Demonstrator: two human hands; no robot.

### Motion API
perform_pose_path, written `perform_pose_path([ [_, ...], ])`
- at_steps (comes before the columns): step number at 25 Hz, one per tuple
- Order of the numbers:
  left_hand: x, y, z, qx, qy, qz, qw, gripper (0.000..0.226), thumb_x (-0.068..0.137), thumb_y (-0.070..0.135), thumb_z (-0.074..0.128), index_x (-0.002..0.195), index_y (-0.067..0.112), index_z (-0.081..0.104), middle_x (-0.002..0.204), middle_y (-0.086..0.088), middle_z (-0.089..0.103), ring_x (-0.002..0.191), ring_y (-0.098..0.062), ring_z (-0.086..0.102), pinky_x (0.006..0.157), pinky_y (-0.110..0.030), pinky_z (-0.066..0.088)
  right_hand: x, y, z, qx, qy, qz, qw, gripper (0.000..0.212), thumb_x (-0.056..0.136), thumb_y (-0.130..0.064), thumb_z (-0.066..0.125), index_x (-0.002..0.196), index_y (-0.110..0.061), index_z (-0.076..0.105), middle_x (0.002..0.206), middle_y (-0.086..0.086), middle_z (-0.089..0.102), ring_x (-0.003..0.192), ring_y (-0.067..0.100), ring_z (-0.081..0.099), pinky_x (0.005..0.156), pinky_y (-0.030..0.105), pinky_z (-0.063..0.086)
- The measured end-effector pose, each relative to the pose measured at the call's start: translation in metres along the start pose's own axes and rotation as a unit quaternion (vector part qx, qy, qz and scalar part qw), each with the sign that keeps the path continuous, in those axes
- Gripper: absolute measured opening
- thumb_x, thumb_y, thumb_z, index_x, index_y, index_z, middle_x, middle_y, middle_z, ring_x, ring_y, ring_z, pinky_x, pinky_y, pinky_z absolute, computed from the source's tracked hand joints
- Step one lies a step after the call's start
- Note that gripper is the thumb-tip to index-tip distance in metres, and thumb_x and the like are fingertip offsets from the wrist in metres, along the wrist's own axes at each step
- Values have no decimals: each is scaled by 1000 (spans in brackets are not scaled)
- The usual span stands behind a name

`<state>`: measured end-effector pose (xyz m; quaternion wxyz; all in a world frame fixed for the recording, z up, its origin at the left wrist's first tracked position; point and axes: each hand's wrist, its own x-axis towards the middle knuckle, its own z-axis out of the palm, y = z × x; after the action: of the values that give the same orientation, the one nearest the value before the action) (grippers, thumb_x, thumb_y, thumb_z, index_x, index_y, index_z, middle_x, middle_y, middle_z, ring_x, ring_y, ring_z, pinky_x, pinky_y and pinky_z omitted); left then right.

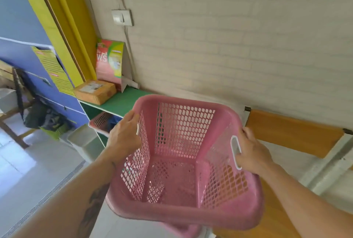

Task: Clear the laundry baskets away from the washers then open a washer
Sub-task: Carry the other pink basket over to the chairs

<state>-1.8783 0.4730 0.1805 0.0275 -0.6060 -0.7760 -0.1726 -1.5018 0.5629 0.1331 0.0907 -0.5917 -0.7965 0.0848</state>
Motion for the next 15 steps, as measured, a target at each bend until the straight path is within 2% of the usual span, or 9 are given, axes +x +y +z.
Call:
perform_pose_path([
  [3,29,-15,31,-5,-11,12,1000,78,70,6,64,142,24,38,134,11,40,94,-23,62,65,-39,54,13,-6,21,-8,3,17,1000,68,86,-22,58,142,-15,20,134,2,30,88,26,58,55,30,39],
  [7,60,-44,86,-3,-51,44,998,83,75,9,65,148,25,28,149,10,32,105,-21,61,72,-38,57,19,-15,57,-11,-34,59,998,81,79,-19,65,143,-17,16,127,2,31,72,22,55,43,20,27],
  [9,73,-61,119,-3,-81,60,995,82,76,11,63,149,22,26,154,7,27,116,-23,57,81,-40,57,25,-20,84,-24,-54,91,994,89,74,-17,68,144,-17,14,128,3,31,64,19,51,38,16,23],
  [11,80,-78,152,-11,-113,75,991,81,74,10,62,147,19,28,153,4,28,116,-25,57,80,-42,57,26,-28,108,-32,-80,144,986,89,72,-15,67,145,-15,15,135,6,29,58,17,51,35,18,27],
  [13,87,-90,180,-20,-148,83,985,80,75,9,62,147,18,27,155,2,28,120,-26,54,79,-43,56,25,-37,133,-36,-109,195,974,96,69,-12,68,147,-13,11,145,10,22,67,21,60,41,26,42],
  [15,93,-106,214,-19,-178,96,979,79,75,4,61,147,15,30,156,-2,29,124,-29,52,74,-44,56,27,-45,167,-51,-129,218,966,111,67,-10,72,150,-15,-1,153,16,10,89,28,63,51,25,46],
])
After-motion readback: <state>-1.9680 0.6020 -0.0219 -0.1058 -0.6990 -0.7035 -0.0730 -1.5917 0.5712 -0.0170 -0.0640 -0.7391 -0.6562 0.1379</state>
